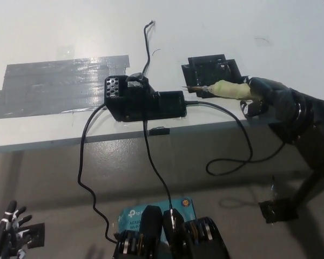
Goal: The robot uses its right hand to grab and lift the soldering gun kept on the middle of the table and puts it in its base
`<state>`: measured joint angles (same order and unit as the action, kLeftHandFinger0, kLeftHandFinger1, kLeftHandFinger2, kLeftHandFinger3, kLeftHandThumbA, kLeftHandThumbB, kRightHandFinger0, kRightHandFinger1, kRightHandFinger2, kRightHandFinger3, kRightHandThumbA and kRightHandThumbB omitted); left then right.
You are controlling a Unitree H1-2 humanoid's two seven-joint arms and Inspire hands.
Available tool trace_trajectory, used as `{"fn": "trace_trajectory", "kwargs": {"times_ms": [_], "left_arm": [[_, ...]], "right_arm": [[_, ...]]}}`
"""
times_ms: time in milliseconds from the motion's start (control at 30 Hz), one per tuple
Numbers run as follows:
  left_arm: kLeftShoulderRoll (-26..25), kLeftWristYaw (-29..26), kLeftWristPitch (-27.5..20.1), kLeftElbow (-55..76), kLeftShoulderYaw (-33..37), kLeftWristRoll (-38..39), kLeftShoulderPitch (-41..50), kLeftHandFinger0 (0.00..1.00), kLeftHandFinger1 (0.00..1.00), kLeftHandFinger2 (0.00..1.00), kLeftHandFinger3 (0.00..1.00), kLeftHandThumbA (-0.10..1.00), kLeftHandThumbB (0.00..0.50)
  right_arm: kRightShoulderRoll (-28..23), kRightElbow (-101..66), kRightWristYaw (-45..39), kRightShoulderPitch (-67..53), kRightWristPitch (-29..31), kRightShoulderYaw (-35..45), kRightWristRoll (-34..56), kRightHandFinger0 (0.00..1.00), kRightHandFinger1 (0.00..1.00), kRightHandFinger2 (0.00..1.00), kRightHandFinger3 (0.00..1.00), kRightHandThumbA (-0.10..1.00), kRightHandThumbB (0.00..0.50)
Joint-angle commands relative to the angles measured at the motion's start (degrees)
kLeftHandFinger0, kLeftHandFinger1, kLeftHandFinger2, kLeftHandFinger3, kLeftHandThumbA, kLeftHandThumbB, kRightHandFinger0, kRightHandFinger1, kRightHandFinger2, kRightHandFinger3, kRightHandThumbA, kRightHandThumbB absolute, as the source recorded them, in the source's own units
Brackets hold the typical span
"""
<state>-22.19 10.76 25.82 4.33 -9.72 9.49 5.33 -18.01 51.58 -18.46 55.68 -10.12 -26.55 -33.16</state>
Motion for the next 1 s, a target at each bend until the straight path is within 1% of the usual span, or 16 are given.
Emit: {"fn": "trace_trajectory", "kwargs": {"times_ms": [0,167,233,333,367,400,433,500,533,600,633,700,733,833,900,967], "left_arm": [[-1.98,1.26,-0.26,2.22,0.23,-0.27,0.02,1.00,0.82,1.00,1.00,1.00,0.289],[-3.16,2.73,-1.83,1.97,1.55,-0.81,0.05,1.00,0.83,1.00,1.00,1.00,0.292],[-3.04,2.25,-1.69,2.35,1.56,-0.95,0.14,1.00,0.78,1.00,1.00,1.00,0.315],[-3.85,3.01,-2.69,2.33,2.41,-1.48,0.55,1.00,0.79,1.00,1.00,1.00,0.339],[-3.85,3.10,-2.60,2.52,2.43,-1.34,0.63,1.00,0.80,1.00,1.00,1.00,0.324],[-3.99,3.26,-2.53,2.64,2.48,-1.23,0.63,1.00,0.80,1.00,1.00,1.00,0.311],[-4.09,3.59,-2.35,2.68,2.49,-0.97,0.65,1.00,0.81,1.00,1.00,1.00,0.305],[-4.14,3.85,-2.21,2.87,2.77,-1.02,0.66,1.00,0.85,1.00,1.00,1.00,0.278],[-4.52,4.44,-2.13,3.06,3.16,-1.01,0.69,1.00,0.89,1.00,1.00,1.00,0.296],[-4.86,4.80,-1.76,3.42,3.63,-1.28,0.86,1.00,0.89,1.00,1.00,1.00,0.329],[-5.02,4.98,-2.02,3.32,3.91,-1.54,0.84,1.00,0.89,1.00,1.00,1.00,0.344],[-5.03,5.15,-2.12,3.29,4.03,-1.71,0.83,1.00,0.89,1.00,1.00,1.00,0.343],[-5.34,5.46,-2.29,3.18,4.43,-2.07,0.79,1.00,0.88,1.00,1.00,1.00,0.257],[-5.40,5.69,-2.06,3.05,4.73,-2.08,0.60,1.00,0.88,1.00,1.00,1.00,0.183],[-5.43,5.63,-1.90,3.19,5.00,-2.25,0.67,1.00,0.88,1.00,1.00,1.00,0.184],[-5.36,5.49,-1.67,3.24,5.04,-2.36,0.71,1.00,0.88,1.00,1.00,1.00,0.177]], "right_arm": [[1.02,0.47,-3.19,-1.65,1.13,-1.60,0.27,0.43,0.42,0.60,1.00,0.27,0.163],[0.17,2.70,-3.98,-2.31,1.51,-4.53,-1.70,0.25,0.36,0.66,1.00,0.19,0.176],[-0.18,3.44,-4.44,-3.02,1.17,-5.69,-2.50,0.17,0.31,0.59,1.00,-0.05,0.144],[-0.60,3.25,-5.37,-3.86,-0.36,-7.35,-3.81,0.22,0.41,0.68,1.00,-0.10,0.083],[-1.01,3.82,-6.18,-3.46,0.12,-10.07,-6.37,0.46,0.72,0.95,0.85,-0.10,0.106],[-1.06,4.37,-6.82,-3.12,-0.38,-11.74,-8.00,0.82,0.90,0.98,0.67,-0.10,0.172],[-0.75,5.97,-8.09,-2.24,-1.54,-14.01,-9.80,0.80,0.81,0.91,0.47,-0.10,0.265],[0.32,8.95,-13.70,-0.36,-5.49,-16.40,-10.27,0.46,0.52,0.60,0.38,-0.10,0.270],[0.56,8.75,-15.44,-0.13,-7.70,-18.26,-11.87,0.14,0.34,0.52,0.63,-0.10,0.242],[0.58,8.33,-17.17,-0.02,-7.97,-21.86,-14.45,0.21,0.43,0.60,1.00,-0.08,0.178],[0.29,7.42,-17.09,-0.39,-8.02,-22.79,-15.02,0.14,0.37,0.52,1.00,-0.09,0.129],[-0.02,6.75,-17.06,-0.66,-8.59,-23.51,-14.72,0.14,0.37,0.52,1.00,-0.09,0.126],[0.00,6.09,-16.52,-1.11,-8.82,-23.58,-14.55,0.33,0.49,0.58,1.00,-0.10,0.061],[-0.73,3.96,-15.37,-1.51,-8.79,-26.25,-16.95,0.18,0.34,0.46,1.00,-0.05,0.006],[-0.35,4.36,-13.80,-1.59,-9.79,-27.06,-17.96,0.00,0.13,0.33,1.00,0.02,0.000],[-0.25,3.82,-13.15,-1.82,-10.71,-27.47,-18.25,0.00,0.04,0.29,1.00,0.07,0.000]]}}
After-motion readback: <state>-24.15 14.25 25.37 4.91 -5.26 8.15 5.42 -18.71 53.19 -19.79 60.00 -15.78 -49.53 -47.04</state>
